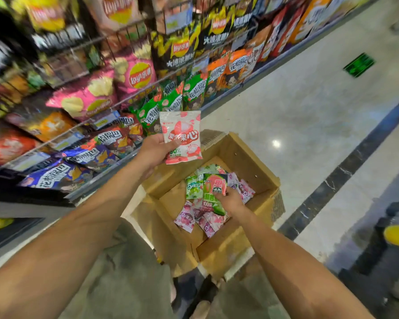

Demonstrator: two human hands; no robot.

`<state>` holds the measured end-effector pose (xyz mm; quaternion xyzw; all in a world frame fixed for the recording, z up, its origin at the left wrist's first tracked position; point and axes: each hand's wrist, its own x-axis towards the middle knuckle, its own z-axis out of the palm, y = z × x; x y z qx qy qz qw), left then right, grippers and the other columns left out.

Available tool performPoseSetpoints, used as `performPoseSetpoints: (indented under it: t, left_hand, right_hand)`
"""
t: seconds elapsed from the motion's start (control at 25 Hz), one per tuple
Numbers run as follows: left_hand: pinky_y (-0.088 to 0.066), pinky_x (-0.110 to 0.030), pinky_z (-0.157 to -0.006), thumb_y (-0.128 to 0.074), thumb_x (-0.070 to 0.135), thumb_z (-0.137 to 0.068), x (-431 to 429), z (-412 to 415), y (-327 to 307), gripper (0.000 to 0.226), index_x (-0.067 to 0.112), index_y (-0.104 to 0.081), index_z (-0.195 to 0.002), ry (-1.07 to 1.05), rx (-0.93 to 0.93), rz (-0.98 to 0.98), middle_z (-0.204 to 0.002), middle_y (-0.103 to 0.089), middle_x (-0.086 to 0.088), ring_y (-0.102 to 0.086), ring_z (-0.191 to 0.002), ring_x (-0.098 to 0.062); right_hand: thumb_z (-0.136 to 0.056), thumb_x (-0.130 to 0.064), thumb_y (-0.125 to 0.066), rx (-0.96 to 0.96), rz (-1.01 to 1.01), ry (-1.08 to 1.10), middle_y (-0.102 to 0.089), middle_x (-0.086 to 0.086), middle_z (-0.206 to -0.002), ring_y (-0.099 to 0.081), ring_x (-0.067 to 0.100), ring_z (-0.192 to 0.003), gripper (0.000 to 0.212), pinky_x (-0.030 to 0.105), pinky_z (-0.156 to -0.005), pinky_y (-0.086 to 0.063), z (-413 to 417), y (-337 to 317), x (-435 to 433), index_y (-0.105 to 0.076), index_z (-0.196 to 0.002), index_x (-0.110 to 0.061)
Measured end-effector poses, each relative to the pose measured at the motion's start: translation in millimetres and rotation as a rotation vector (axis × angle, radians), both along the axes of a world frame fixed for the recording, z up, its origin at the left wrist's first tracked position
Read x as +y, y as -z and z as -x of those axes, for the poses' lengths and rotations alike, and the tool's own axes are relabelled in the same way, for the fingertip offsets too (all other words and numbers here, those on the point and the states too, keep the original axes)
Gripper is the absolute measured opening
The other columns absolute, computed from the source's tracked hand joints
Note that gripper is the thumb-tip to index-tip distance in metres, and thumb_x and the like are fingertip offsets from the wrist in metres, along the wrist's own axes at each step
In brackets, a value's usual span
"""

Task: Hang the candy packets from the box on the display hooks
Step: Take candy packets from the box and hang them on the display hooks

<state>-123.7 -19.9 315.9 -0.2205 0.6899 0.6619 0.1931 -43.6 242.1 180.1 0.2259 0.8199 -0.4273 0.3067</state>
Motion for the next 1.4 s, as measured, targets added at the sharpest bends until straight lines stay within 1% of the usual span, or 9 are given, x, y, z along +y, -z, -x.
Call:
performPoseSetpoints:
  t: [0.16, 0.28, 0.4, 0.52, 0.64, 0.8, 0.96, 1.12, 1.4]
  left_hand:
    - [-0.054, -0.065, -0.098, -0.091, 0.046, -0.076, -7.0, 1.5, -110.8, 0.047, 0.013, -0.078, -0.107, 0.039, 0.029, 0.024, -0.112, -0.077, -0.019, -0.069, -0.111, -0.047]
    - [-0.06, -0.023, -0.06, -0.075, 0.017, -0.095, -2.4, -5.6, -220.2, 0.008, 0.01, -0.073, -0.096, 0.043, 0.078, 0.047, -0.077, -0.08, 0.005, -0.078, -0.073, -0.012]
    - [-0.045, -0.013, -0.043, -0.074, 0.018, -0.097, -7.6, -8.9, -288.5, 0.009, 0.009, -0.074, -0.099, 0.066, 0.156, 0.15, -0.073, -0.077, 0.01, -0.065, -0.05, 0.003]
    - [-0.058, -0.029, -0.067, -0.081, 0.029, -0.091, -24.9, -15.1, -351.1, 0.016, 0.014, -0.077, -0.097, 0.038, 0.2, 0.188, -0.088, -0.079, 0.004, -0.074, -0.072, -0.01]
    - [-0.044, -0.036, -0.065, -0.083, 0.036, -0.088, -34.6, -25.6, -397.2, 0.027, 0.012, -0.071, -0.087, 0.009, 0.261, 0.245, -0.071, -0.069, -0.003, -0.061, -0.066, -0.02]
    - [-0.044, -0.023, -0.053, -0.076, 0.026, -0.096, -45.4, -58.6, -448.1, 0.018, 0.012, -0.076, -0.107, -0.03, 0.319, 0.251, -0.079, -0.075, 0.005, -0.06, -0.057, -0.005]
    - [-0.053, -0.037, -0.074, -0.075, 0.032, -0.096, -67.5, -101.2, -492.9, 0.013, 0.024, -0.078, -0.106, -0.128, 0.418, 0.221, -0.102, -0.081, 0.002, -0.074, -0.088, -0.022]
    - [-0.056, -0.033, -0.08, -0.069, 0.027, -0.1, -93.0, -151.7, -527.1, 0.003, 0.028, -0.071, -0.101, -0.267, 0.52, 0.229, -0.086, -0.077, 0.024, -0.072, -0.083, 0.004]
    - [-0.059, -0.046, -0.097, -0.068, 0.022, -0.101, -153.5, -239.3, -568.9, 0.021, 0.023, -0.071, -0.122, -0.527, 0.635, 0.248, -0.113, -0.079, 0.005, -0.076, -0.105, -0.015]
  right_hand:
    - [-0.099, -0.034, -0.067, 0.094, 0.026, 0.039, -0.068, 0.001, -0.094, -0.065, 0.022, -0.09, 0.018, 0.032, -0.075, -0.048, 14.9, -138.3, 8.6, -0.068, -0.107, -0.019]
    - [-0.098, -0.036, -0.069, 0.155, 0.097, 0.067, -0.07, -0.003, -0.099, -0.068, 0.019, -0.095, 0.015, 0.033, -0.086, -0.054, 27.0, -241.9, 13.3, -0.065, -0.107, -0.025]
    - [-0.098, -0.031, -0.069, 0.259, 0.185, 0.078, -0.075, -0.001, -0.1, -0.074, 0.007, -0.085, 0.019, 0.028, -0.083, -0.061, 41.5, -327.2, 13.6, -0.068, -0.11, -0.016]
    - [-0.103, -0.016, -0.063, 0.346, 0.239, 0.083, -0.074, 0.006, -0.095, -0.07, 0.0, -0.067, 0.008, 0.011, -0.056, -0.053, 51.0, -415.2, 4.2, -0.067, -0.108, -0.011]
    - [-0.103, -0.026, -0.063, 0.436, 0.339, 0.042, -0.077, 0.006, -0.108, -0.075, 0.021, -0.094, 0.018, 0.029, -0.08, -0.062, 60.2, -478.7, -4.3, -0.069, -0.116, -0.015]
    - [-0.095, -0.051, -0.066, 0.572, 0.449, -0.037, -0.072, -0.001, -0.126, -0.068, 0.023, -0.118, 0.046, 0.049, -0.103, -0.055, 64.7, -547.1, -21.1, -0.064, -0.134, -0.026]
    - [-0.092, -0.064, -0.062, 0.676, 0.492, -0.148, -0.056, -0.01, -0.148, -0.052, 0.017, -0.137, 0.067, 0.05, -0.114, -0.043, 58.3, -608.2, -49.0, -0.049, -0.151, -0.033]
    - [-0.102, -0.051, -0.057, 0.743, 0.567, -0.252, -0.05, -0.016, -0.144, -0.044, 0.012, -0.138, 0.056, 0.041, -0.114, -0.037, 38.3, -653.9, -94.8, -0.045, -0.152, -0.028]
    - [-0.104, -0.04, -0.056, 0.775, 0.725, -0.413, -0.059, -0.02, -0.125, -0.053, 0.012, -0.128, 0.039, 0.032, -0.098, -0.038, -1.1, -694.6, -199.1, -0.054, -0.141, -0.025]
